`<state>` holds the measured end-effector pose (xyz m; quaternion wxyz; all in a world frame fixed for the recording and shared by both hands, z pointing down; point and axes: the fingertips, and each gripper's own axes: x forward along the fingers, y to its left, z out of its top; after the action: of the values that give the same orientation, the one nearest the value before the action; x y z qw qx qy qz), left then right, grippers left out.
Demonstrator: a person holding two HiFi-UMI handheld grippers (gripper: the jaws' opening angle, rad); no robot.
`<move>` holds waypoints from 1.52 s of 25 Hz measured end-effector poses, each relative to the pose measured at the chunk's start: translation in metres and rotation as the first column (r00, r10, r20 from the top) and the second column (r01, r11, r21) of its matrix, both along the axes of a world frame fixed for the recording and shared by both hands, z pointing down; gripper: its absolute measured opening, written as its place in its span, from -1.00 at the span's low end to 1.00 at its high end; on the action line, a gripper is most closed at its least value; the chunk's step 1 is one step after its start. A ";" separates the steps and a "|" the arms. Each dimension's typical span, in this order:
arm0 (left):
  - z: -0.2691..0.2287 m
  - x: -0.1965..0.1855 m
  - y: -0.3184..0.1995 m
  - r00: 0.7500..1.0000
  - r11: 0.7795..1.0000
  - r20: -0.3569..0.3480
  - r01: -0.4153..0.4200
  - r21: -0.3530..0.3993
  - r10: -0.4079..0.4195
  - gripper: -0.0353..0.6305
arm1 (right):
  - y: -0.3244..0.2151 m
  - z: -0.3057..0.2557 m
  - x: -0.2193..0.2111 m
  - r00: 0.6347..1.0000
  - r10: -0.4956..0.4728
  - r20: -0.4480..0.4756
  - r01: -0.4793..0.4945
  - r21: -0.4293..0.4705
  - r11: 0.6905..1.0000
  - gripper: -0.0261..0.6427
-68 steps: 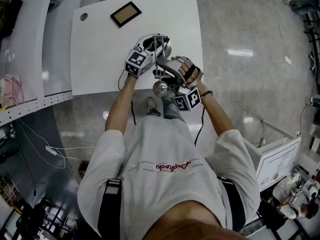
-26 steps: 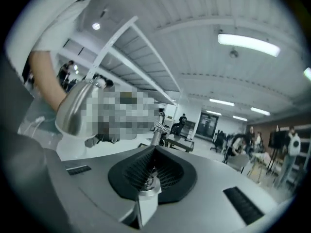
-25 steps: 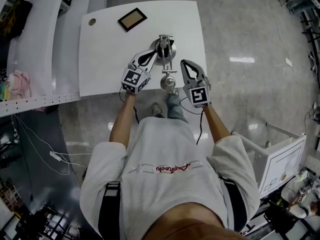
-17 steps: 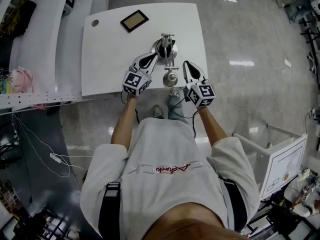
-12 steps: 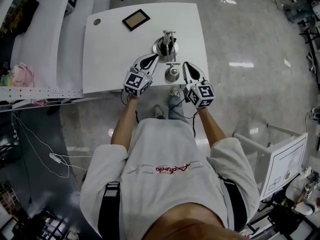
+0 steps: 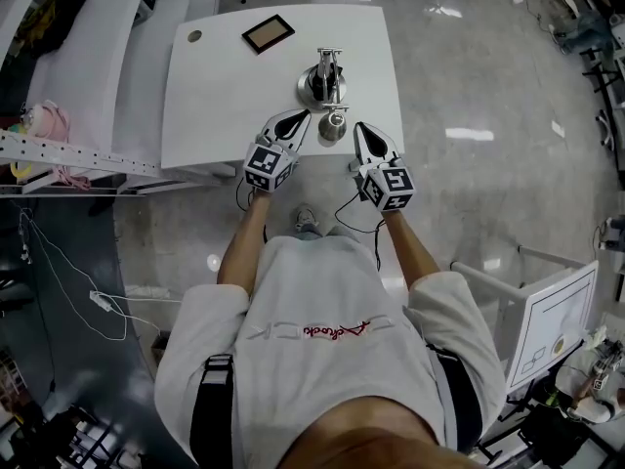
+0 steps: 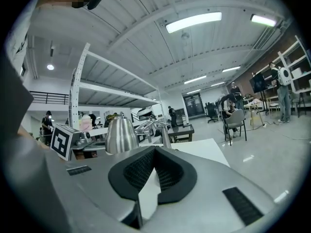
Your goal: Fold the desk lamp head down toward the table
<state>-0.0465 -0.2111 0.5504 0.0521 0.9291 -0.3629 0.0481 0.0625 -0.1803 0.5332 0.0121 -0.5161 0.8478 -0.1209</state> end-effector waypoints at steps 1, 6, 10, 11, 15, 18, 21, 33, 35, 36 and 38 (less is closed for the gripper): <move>-0.001 0.001 0.004 1.000 1.000 0.000 0.006 0.001 -0.006 -0.82 | 0.002 -0.002 0.001 1.000 -0.004 -0.003 0.004 0.005 1.000 -0.83; -0.003 0.005 0.029 0.999 0.999 -0.006 0.047 -0.008 -0.047 -0.82 | 0.021 -0.008 0.004 0.999 -0.043 -0.029 0.043 0.013 0.999 -0.83; 0.002 0.008 0.053 0.997 0.997 -0.004 0.072 -0.022 -0.072 -0.82 | 0.044 -0.008 0.006 0.997 -0.064 -0.035 0.064 0.015 0.998 -0.83; 0.002 0.009 0.059 0.997 0.997 -0.008 0.078 -0.027 -0.078 -0.82 | 0.051 -0.008 0.007 0.997 -0.067 -0.033 0.067 0.014 0.998 -0.83; 0.002 0.012 0.085 0.996 0.995 -0.009 0.094 -0.029 -0.094 -0.82 | 0.076 -0.011 0.008 0.996 -0.080 -0.033 0.080 0.022 0.997 -0.83; 0.000 0.015 0.102 0.995 0.995 -0.007 0.101 -0.025 -0.101 -0.82 | 0.091 -0.016 0.010 0.996 -0.080 -0.033 0.081 0.034 0.996 -0.83; -0.003 0.018 0.118 0.995 0.995 -0.010 0.100 -0.015 -0.100 -0.82 | 0.107 -0.019 0.009 0.996 -0.080 -0.036 0.082 0.044 0.996 -0.84; -0.003 0.026 0.175 0.997 0.997 -0.006 0.074 -0.005 -0.074 -0.82 | 0.162 -0.020 0.007 0.997 -0.068 -0.040 0.070 0.060 0.996 -0.84; -0.002 0.027 0.181 0.997 0.997 -0.004 0.071 -0.004 -0.071 -0.82 | 0.168 -0.021 0.006 0.997 -0.069 -0.040 0.071 0.063 0.995 -0.84; -0.002 0.028 0.183 0.998 0.998 -0.005 0.069 -0.003 -0.069 -0.82 | 0.170 -0.021 0.006 0.997 -0.069 -0.041 0.071 0.064 0.995 -0.84; -0.002 0.028 0.186 0.998 0.998 -0.005 0.068 0.000 -0.068 -0.82 | 0.174 -0.022 0.005 0.997 -0.071 -0.043 0.074 0.068 0.995 -0.84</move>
<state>-0.0184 -0.0247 0.5480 0.0545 0.9163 -0.3944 0.0442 0.0671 -0.0060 0.5113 0.0086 -0.4866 0.8698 -0.0811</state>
